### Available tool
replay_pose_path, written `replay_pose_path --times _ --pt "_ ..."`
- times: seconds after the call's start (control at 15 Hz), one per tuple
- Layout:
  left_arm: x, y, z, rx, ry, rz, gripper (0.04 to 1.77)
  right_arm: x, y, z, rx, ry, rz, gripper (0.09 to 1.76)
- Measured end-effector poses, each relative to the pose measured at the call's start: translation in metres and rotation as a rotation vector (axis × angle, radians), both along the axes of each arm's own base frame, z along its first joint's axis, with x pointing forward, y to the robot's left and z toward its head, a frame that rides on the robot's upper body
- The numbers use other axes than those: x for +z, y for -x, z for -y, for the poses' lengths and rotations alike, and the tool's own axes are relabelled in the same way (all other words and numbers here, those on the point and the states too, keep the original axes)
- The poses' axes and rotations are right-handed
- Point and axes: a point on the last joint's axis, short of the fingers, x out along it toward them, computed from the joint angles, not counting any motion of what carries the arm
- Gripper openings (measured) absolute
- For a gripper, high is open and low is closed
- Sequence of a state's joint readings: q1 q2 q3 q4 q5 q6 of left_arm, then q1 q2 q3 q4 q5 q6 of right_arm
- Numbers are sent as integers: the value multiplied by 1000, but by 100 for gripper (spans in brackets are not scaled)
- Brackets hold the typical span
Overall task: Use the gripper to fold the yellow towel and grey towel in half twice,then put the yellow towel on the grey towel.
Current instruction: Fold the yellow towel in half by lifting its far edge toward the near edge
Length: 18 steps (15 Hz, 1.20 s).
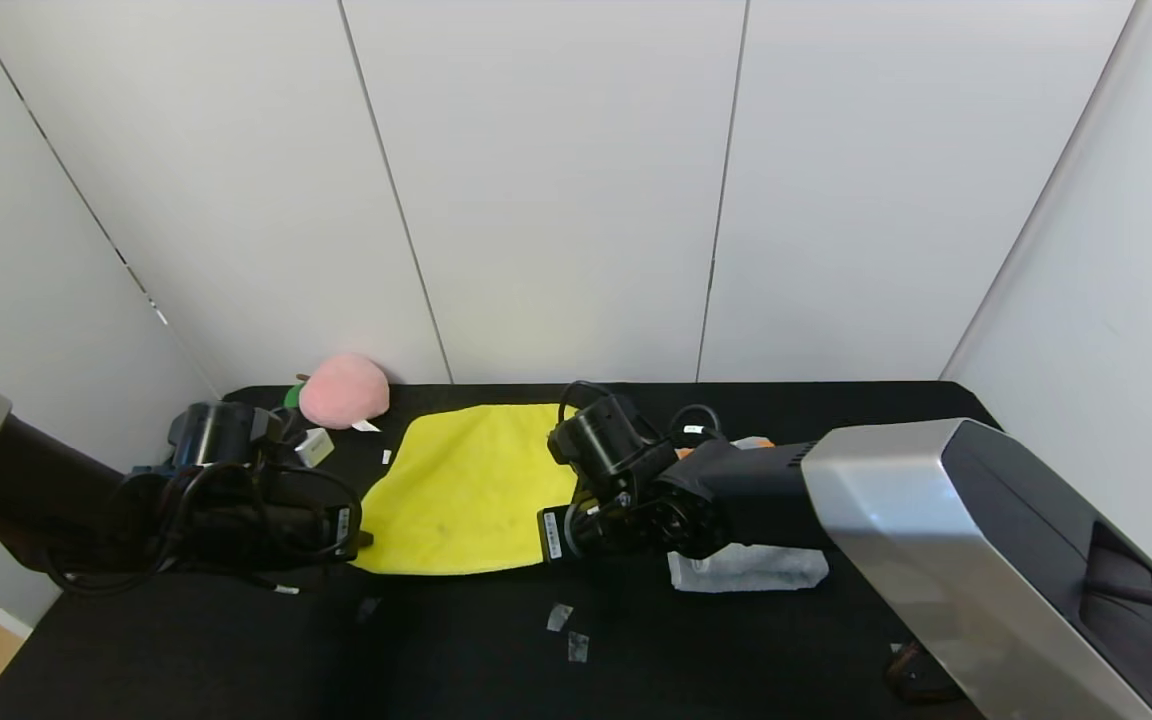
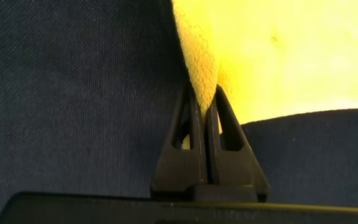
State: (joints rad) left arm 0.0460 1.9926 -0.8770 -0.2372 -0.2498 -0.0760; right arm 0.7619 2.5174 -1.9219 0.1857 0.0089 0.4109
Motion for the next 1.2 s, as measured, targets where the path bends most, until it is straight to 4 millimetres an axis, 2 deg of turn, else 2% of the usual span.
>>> replay_pose_path --times 0.4,0.67,1.2 --pt "14 15 1 -1 -3 26 12 12 6 2 -8 6 -23 14" --pt "23 32 2 -6 2 40 12 17 12 4 -18 9 -50 14" --pt "43 62 4 -13 6 87 12 34 37 13 -15 15 -80 14"
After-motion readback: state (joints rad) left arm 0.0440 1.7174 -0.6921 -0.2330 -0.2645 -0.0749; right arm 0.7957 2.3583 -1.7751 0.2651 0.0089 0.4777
